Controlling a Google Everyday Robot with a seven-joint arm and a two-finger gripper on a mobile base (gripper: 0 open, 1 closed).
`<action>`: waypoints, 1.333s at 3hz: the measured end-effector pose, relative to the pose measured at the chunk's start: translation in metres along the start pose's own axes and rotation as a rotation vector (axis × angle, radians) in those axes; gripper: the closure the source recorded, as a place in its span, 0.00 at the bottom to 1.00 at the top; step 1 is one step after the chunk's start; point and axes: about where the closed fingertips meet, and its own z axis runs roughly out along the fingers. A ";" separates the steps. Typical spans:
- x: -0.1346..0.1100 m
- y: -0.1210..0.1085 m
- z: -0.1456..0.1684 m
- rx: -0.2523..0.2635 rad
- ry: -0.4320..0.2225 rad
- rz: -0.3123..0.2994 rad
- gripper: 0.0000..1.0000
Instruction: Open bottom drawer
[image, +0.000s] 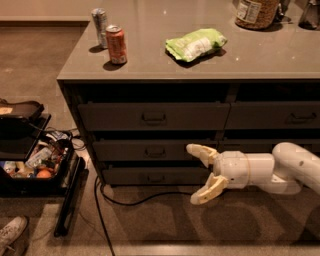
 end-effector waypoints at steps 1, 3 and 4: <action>0.036 -0.034 0.005 0.071 0.016 0.056 0.00; 0.038 -0.037 0.009 0.089 0.055 0.057 0.00; 0.078 -0.034 0.019 0.140 0.299 0.110 0.00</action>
Offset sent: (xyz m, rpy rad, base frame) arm 0.0229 0.0002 -0.0385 -0.0245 0.0470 -0.0633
